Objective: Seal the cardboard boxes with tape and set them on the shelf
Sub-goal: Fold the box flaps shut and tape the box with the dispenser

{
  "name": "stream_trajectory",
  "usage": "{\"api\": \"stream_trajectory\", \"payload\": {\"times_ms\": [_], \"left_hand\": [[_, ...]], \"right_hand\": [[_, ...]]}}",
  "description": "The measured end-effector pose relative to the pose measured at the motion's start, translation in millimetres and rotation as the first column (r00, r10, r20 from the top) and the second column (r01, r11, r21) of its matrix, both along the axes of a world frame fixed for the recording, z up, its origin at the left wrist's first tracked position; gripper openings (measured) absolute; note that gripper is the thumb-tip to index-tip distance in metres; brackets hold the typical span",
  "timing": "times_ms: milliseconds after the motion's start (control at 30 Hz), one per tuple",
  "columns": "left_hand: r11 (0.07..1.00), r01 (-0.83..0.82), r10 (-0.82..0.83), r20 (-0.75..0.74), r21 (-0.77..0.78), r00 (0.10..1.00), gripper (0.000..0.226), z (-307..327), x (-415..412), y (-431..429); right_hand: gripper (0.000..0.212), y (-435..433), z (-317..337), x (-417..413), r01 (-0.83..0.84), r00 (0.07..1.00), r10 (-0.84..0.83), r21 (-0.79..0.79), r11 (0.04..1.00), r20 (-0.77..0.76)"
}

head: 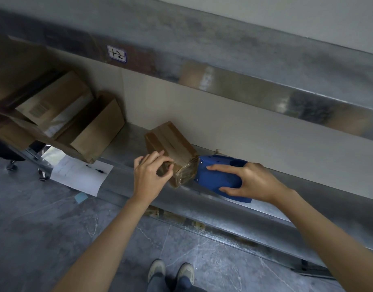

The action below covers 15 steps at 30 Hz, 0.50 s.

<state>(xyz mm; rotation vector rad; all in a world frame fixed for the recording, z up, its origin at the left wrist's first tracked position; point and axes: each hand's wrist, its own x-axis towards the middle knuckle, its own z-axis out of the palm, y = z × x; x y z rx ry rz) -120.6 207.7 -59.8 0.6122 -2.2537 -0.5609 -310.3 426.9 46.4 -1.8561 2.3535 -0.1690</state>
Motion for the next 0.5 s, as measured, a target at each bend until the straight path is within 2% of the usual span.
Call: {"api": "stream_trajectory", "payload": {"times_ms": [200, 333, 500], "left_hand": [[0.999, 0.029, -0.027, 0.037, -0.035, 0.999, 0.022, -0.3, 1.8, -6.6], [0.999, 0.050, -0.050, 0.047, 0.008, 0.998, 0.032, -3.1, 4.3, -9.3], [0.996, 0.093, -0.092, 0.080, -0.008, 0.992, 0.033, 1.3, 6.8, -10.4]], "right_hand": [[0.062, 1.9, 1.4, 2.3, 0.011, 1.000, -0.011, 0.002, 1.000, -0.005], [0.062, 4.5, 1.5, 4.5, 0.017, 1.000, -0.017, 0.010, 1.000, -0.014], [0.063, 3.0, 4.2, 5.7, 0.013, 0.999, -0.012, 0.021, 1.000, -0.039]]}}
